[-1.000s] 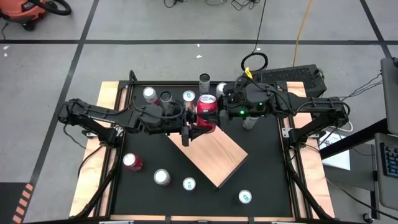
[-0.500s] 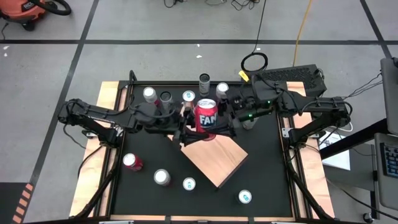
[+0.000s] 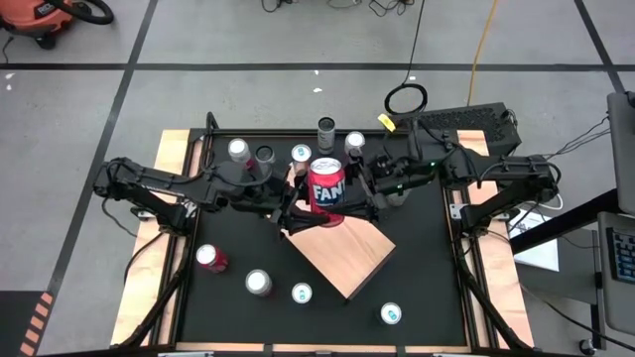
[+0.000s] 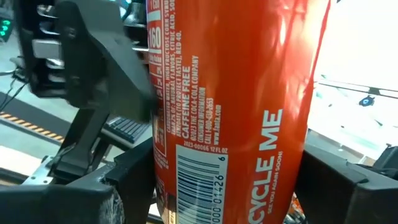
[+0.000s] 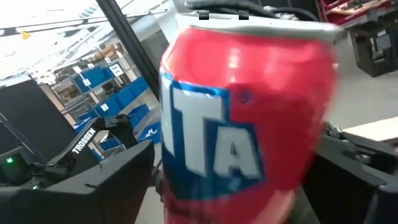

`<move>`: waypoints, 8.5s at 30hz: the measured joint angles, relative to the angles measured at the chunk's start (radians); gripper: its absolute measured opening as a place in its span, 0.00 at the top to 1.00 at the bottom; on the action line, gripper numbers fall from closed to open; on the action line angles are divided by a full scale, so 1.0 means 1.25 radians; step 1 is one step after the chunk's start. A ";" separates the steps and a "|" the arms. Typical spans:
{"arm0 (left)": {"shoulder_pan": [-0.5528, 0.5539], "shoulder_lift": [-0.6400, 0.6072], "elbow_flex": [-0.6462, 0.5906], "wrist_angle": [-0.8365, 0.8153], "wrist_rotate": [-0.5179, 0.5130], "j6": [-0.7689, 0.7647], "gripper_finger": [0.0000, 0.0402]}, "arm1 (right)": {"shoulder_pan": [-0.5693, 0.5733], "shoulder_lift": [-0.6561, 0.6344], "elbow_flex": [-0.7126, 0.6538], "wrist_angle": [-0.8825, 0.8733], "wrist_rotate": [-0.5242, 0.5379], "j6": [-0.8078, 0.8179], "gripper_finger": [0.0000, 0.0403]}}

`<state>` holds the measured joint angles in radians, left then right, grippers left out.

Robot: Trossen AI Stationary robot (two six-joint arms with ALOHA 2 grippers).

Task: Place canned beverage on shelf
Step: Put the bottom red soda can on the shelf aligned with the other red soda can

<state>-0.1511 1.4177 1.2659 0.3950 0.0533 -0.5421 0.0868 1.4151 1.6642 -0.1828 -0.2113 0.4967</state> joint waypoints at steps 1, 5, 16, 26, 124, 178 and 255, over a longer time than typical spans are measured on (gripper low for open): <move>0.000 0.001 0.000 -0.002 -0.001 0.000 0.25 | 0.000 0.004 0.000 0.000 0.001 0.006 0.14; 0.006 0.008 0.000 0.004 0.000 0.001 0.25 | 0.000 0.014 0.000 0.005 0.000 0.012 0.18; 0.004 0.009 0.000 -0.005 -0.071 -0.021 0.15 | -0.003 0.016 -0.001 0.000 0.004 0.016 0.31; 0.006 0.003 0.000 -0.017 -0.082 -0.084 0.02 | -0.015 0.003 -0.002 -0.026 0.006 0.021 0.31; 0.017 0.008 0.041 -0.222 -0.361 0.145 0.26 | 0.041 0.034 -0.001 -0.087 0.537 0.030 0.29; 0.018 0.026 0.042 0.000 -0.112 0.190 0.27 | -0.085 -0.033 -0.001 0.004 -0.045 -0.034 0.23; -0.111 -0.018 0.135 -0.175 -0.702 0.229 0.02 | -0.083 -0.015 -0.002 -0.114 0.196 -0.164 0.31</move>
<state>-0.2899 1.3956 1.4342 0.1759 -0.8243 -0.2555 -0.0174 1.3961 1.6623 -0.3256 0.0334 0.2919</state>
